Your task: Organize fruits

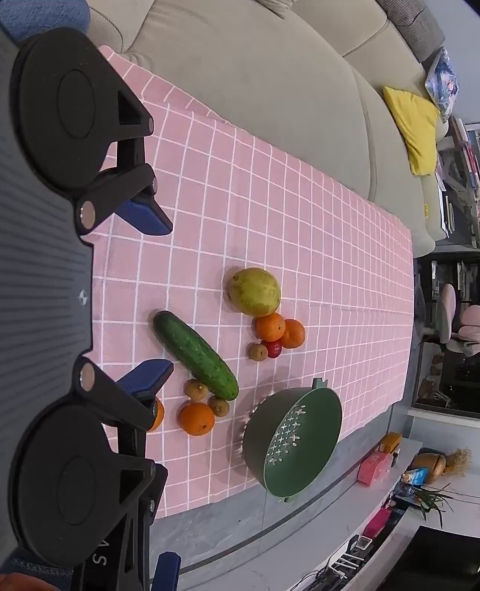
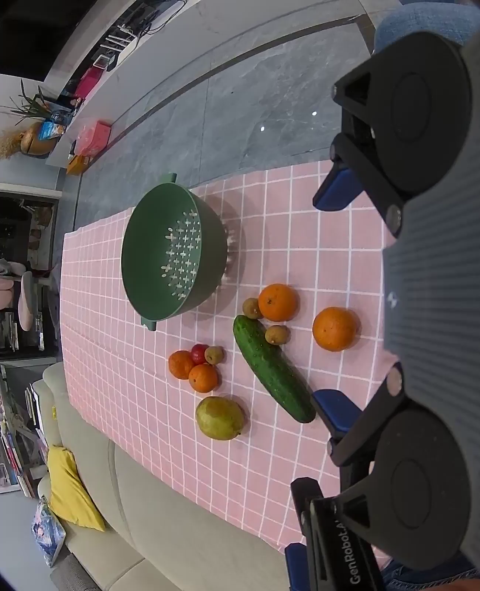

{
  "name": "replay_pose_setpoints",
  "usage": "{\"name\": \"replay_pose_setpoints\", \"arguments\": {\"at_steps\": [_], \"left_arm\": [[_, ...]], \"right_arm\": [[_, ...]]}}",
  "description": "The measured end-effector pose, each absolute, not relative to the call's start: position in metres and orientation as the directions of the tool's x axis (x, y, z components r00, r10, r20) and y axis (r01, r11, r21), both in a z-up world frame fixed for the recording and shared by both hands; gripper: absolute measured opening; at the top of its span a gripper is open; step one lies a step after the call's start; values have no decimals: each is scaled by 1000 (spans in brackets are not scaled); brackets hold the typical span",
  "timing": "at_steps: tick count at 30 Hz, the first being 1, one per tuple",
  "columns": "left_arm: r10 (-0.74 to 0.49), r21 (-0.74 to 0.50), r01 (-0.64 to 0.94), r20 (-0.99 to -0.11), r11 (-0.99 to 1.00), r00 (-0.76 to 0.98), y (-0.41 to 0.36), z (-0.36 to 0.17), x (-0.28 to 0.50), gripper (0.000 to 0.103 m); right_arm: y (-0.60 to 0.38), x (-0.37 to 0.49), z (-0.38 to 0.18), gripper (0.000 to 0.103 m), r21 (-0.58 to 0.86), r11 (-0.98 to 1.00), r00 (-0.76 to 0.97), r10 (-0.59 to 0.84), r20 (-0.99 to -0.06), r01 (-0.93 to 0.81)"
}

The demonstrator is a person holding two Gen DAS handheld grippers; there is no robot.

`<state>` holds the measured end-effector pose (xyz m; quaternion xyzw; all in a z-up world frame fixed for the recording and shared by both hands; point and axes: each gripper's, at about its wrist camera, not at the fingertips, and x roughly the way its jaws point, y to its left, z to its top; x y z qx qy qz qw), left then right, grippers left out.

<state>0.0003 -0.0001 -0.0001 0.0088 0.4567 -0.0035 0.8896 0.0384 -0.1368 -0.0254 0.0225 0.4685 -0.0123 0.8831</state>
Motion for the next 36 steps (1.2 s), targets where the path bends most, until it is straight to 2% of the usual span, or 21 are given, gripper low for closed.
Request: {"name": "replay_pose_setpoints", "arguments": {"at_steps": [36], "left_arm": [[-8, -7, 5, -825, 1000, 564, 4, -7, -1, 89]], "right_arm": [[-131, 39, -27, 99, -16, 999, 546, -33, -837, 36]]}}
